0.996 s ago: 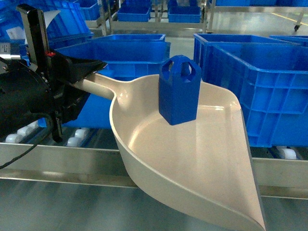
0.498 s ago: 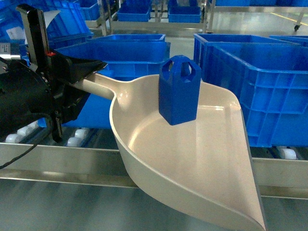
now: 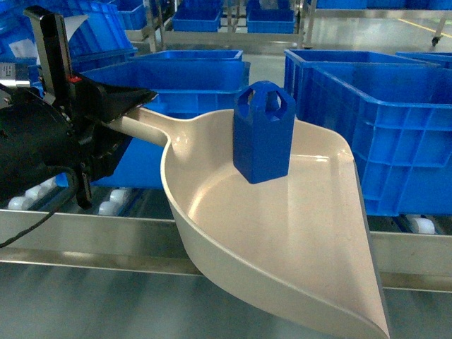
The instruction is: Place part in tray to right shelf
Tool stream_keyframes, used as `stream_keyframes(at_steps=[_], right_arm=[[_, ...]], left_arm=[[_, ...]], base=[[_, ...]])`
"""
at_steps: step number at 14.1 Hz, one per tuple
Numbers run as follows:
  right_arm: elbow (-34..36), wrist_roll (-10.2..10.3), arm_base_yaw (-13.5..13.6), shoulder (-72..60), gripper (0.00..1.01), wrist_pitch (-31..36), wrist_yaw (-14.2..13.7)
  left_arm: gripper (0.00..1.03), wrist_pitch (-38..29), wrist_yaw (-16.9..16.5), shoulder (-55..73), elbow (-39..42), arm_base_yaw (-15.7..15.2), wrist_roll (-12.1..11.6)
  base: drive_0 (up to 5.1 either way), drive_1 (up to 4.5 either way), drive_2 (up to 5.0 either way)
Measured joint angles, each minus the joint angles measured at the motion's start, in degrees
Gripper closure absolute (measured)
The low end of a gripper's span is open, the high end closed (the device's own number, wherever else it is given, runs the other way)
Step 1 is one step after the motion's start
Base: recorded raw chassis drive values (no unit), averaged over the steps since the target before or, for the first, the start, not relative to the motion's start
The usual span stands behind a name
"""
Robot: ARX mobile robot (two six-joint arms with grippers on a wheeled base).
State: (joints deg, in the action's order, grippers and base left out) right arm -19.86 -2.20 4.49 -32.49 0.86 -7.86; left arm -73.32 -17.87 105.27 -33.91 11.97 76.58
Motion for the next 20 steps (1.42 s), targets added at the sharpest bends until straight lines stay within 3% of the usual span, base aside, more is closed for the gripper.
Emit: stream_keyframes(at_steps=[1,2,4,6,10,14,18,19,20], right_arm=[[0.00,0.00,0.00,0.00,0.03,0.02,0.00],[0.00,0.00,0.02,0.00,0.03,0.02,0.00],[0.00,0.00,0.02,0.00,0.03,0.00,0.00],[0.00,0.00,0.00,0.00,0.03,0.00,0.00],[0.00,0.00,0.02,0.02,0.03,0.00,0.00],[0.00,0.00,0.02,0.02,0.03,0.00,0.00],[0.00,0.00,0.00,0.02,0.03,0.00,0.00],[0.00,0.00,0.02,0.02,0.03,0.00,0.00],[0.00,0.00,0.02,0.04,0.03,0.00,0.00]], left_arm=[[0.89,0.13,0.11,0.00,0.00,0.00,0.00],[0.89,5.16,5.55,-1.31,0.09,0.42,1.29],[0.89,2.05,5.84,-1.31,0.17,0.59,3.08],[0.89,0.04,4.09,-1.62,1.55,0.52,5.53],[0.89,4.35,4.81,-12.59,5.40,-0.26,8.24],[0.89,11.23,4.50,-15.45,1.38,-4.70,8.66],[0.89,22.69,9.92,-12.87,-10.97,-9.81,8.85],[0.89,26.53,12.90,-10.62,-18.14,-12.13,6.73],[0.89,29.22,13.73,-9.77,-21.92,-13.94,5.31]], base=[[0.0,0.00,0.0],[0.0,0.00,0.0],[0.0,0.00,0.0],[0.0,0.00,0.0],[0.0,0.00,0.0],[0.0,0.00,0.0],[0.0,0.00,0.0],[0.0,0.00,0.0],[0.0,0.00,0.0]])
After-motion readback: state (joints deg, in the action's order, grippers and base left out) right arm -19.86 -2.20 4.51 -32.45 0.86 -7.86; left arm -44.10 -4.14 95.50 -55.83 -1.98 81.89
